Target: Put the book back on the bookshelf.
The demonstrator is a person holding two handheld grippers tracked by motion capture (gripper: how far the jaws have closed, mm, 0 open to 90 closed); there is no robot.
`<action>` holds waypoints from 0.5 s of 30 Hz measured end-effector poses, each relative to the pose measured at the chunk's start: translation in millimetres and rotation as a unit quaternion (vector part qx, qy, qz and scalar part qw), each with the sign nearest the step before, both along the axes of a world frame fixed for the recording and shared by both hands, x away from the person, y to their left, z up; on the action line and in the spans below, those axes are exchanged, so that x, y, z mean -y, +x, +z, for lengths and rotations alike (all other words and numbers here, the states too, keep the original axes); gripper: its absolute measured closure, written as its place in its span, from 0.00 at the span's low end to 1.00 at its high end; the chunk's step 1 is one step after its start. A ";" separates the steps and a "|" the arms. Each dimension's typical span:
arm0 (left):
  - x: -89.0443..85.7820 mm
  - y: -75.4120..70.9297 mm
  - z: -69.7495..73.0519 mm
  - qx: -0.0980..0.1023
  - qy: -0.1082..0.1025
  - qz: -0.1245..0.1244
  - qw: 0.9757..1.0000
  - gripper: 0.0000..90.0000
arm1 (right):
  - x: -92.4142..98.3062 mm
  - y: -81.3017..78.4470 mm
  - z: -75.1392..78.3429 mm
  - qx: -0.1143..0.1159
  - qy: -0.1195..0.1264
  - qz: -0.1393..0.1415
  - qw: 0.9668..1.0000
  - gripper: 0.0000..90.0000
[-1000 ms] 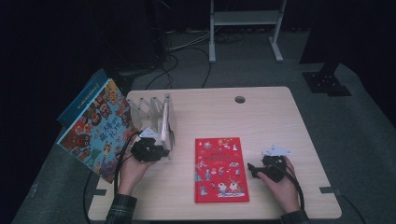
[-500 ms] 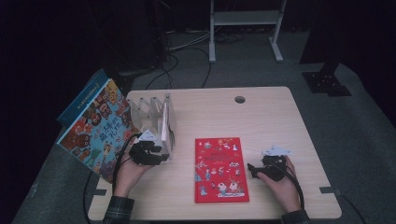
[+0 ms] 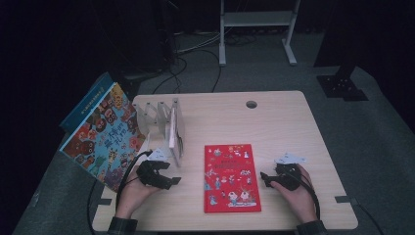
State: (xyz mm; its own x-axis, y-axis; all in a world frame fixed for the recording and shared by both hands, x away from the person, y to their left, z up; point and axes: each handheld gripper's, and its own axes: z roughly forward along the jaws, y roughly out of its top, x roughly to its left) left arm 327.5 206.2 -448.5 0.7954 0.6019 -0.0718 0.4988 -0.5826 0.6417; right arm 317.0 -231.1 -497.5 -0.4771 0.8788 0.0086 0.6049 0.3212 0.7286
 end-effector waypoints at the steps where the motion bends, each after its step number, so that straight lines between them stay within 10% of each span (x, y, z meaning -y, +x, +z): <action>1: 2.5 -1.5 -1.5 -0.003 0.000 -0.003 1.000 0.22 | -0.2 -1.6 1.0 0.000 0.000 0.006 1.000 0.24; 15: 47.8 -9.3 -12.3 -0.027 -0.003 -0.053 0.998 0.11 | 1.2 -28.3 -0.7 0.000 0.001 0.084 0.996 0.23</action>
